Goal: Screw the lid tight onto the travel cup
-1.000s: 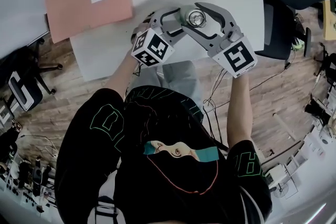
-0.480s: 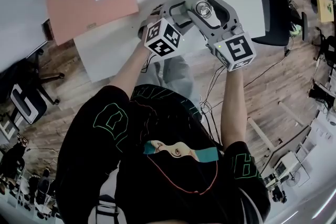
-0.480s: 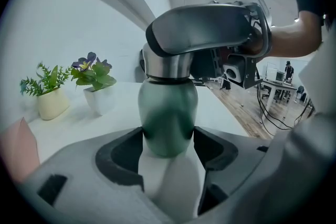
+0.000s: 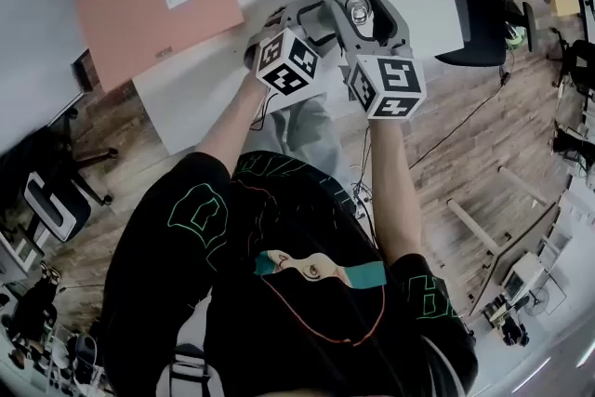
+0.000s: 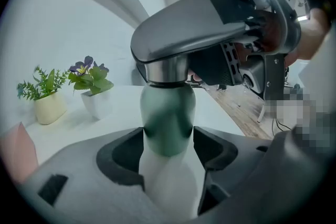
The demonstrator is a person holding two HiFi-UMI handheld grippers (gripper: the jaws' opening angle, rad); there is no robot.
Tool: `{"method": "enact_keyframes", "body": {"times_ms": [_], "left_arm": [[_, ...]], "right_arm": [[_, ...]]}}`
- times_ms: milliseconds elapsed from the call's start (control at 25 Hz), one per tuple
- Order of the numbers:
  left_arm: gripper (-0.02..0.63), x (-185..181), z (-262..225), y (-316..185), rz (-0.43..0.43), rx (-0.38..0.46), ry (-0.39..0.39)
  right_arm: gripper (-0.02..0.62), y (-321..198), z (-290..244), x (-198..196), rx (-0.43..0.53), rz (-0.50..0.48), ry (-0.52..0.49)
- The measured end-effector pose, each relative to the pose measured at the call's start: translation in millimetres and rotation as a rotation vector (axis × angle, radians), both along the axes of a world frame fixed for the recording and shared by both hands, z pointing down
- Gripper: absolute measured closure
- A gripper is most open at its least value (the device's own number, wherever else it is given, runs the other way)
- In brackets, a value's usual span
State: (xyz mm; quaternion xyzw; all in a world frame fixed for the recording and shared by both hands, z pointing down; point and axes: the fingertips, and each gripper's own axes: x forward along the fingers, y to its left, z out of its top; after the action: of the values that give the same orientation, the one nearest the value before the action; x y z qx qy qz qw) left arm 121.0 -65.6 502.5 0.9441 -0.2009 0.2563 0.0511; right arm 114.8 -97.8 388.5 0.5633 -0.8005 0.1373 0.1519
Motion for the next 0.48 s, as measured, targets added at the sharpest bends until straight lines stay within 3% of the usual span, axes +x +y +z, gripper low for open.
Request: {"method": "enact_keyframes", "body": {"times_ms": [280, 480], "left_arm": [[0.271, 9, -18, -4, 0.014, 0.051, 0.034], [0.262, 11, -19, -6, 0.019, 0.056, 0.044]], "right_arm": [[0.327, 1, 3, 0, -0.047, 0.026, -0.068], [0.319, 1, -2, -2, -0.028, -0.066, -0.047]]}}
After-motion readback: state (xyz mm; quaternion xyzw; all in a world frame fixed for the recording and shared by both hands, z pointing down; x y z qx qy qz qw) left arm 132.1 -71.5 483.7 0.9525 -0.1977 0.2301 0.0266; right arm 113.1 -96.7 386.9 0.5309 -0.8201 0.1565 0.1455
